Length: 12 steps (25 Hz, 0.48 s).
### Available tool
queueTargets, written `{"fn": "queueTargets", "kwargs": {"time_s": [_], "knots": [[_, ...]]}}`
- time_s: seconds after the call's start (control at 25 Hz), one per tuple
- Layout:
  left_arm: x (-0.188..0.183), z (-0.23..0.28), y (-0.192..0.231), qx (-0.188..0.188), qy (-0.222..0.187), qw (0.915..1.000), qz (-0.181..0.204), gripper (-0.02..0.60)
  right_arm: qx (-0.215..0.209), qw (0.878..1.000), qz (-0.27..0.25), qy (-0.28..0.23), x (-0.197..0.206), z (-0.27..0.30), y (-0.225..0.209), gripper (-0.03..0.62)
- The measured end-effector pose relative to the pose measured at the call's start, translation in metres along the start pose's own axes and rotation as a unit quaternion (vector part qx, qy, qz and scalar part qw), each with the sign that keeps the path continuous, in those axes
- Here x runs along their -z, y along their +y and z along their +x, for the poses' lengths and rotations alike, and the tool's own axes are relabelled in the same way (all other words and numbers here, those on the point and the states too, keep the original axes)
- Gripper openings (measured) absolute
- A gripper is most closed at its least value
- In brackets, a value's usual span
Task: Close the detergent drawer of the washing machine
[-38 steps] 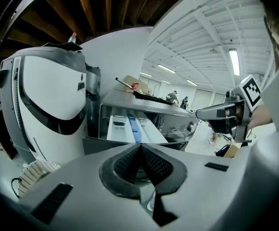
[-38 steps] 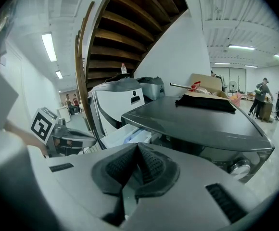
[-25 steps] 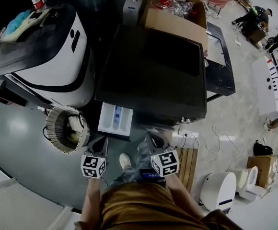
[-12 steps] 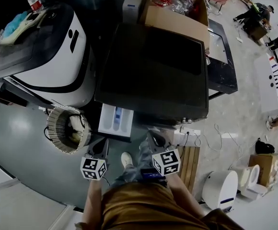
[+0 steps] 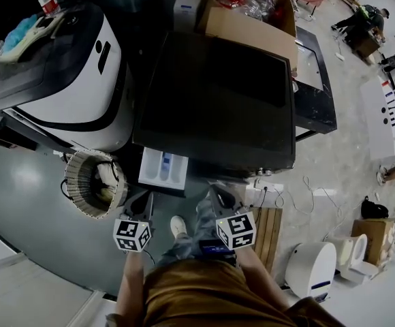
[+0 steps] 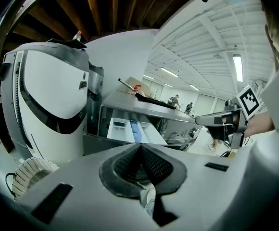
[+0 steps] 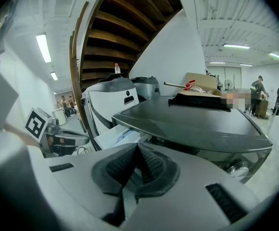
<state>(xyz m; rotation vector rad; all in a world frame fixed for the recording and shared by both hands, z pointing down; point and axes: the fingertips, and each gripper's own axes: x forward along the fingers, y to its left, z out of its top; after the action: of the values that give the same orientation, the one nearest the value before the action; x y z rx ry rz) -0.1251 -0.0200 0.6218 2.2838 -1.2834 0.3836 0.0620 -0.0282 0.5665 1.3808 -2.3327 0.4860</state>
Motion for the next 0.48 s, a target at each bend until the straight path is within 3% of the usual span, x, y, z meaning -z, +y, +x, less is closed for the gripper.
{"fn": "queueTargets", "kwargs": {"time_s": [0.48], "knots": [[-0.0068, 0.0087, 0.0018, -0.006, 0.0, 0.9999, -0.008, 0.025, 0.004, 1.0, 0.0, 0.0, 0.0, -0.0017, -0.008, 0.012]]}}
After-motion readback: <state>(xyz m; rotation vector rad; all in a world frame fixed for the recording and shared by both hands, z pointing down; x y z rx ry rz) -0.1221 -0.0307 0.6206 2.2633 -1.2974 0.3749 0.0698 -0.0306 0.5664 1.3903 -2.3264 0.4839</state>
